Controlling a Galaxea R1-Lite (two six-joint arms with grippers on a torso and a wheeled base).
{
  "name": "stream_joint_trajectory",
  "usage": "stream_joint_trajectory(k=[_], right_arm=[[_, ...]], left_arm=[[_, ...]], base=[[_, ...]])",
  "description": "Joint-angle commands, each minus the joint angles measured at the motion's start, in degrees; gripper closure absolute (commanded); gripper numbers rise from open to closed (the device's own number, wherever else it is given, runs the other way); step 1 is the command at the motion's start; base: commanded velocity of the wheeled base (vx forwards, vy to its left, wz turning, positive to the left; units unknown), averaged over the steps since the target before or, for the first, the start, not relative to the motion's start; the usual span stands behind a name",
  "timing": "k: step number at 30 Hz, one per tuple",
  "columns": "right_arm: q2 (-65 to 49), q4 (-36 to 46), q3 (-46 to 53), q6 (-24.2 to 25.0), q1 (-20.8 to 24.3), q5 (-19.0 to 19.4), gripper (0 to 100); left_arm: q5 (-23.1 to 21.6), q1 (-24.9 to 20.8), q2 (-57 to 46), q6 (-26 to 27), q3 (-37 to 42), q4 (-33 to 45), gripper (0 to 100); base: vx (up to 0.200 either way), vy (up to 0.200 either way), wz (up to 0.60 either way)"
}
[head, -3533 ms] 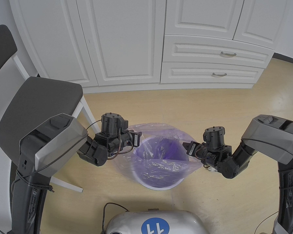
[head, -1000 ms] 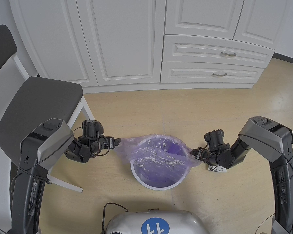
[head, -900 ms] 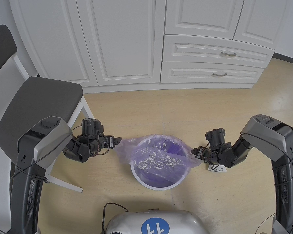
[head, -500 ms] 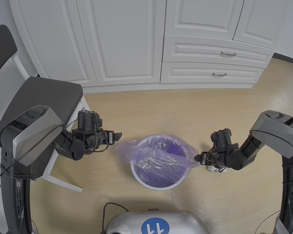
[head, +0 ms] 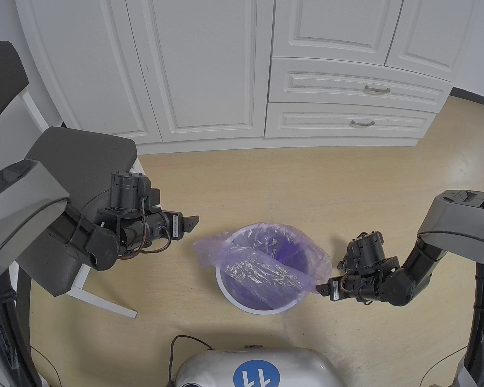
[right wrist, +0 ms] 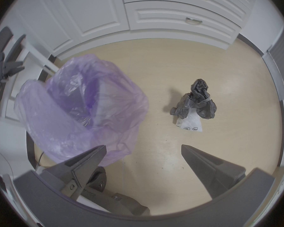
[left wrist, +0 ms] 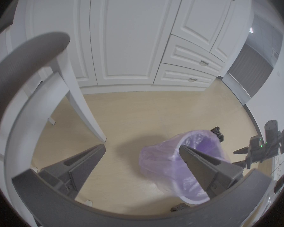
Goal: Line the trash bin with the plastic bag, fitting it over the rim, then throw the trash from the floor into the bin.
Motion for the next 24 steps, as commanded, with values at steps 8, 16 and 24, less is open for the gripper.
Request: stream_joint_trajectory(k=[8, 16, 24], right_arm=[[-0.81, -5.74, 8.43, -2.25, 6.53, 2.27, 0], [-2.66, -11.28, 13.35, -8.23, 7.59, 2.27, 0], [-8.1, -12.07, 15.55, -11.48, 3.89, 2.36, 0]], left_arm=[[0.0, -4.0, -10.6, -0.02, 7.31, -0.12, 0], [2.38, -4.61, -10.96, -0.02, 9.33, -3.28, 0], [2.82, -5.23, -12.63, -0.11, 10.38, -3.28, 0]], base=[[0.0, 0.0, 0.0], [0.0, 0.0, 0.0], [0.0, 0.0, 0.0]])
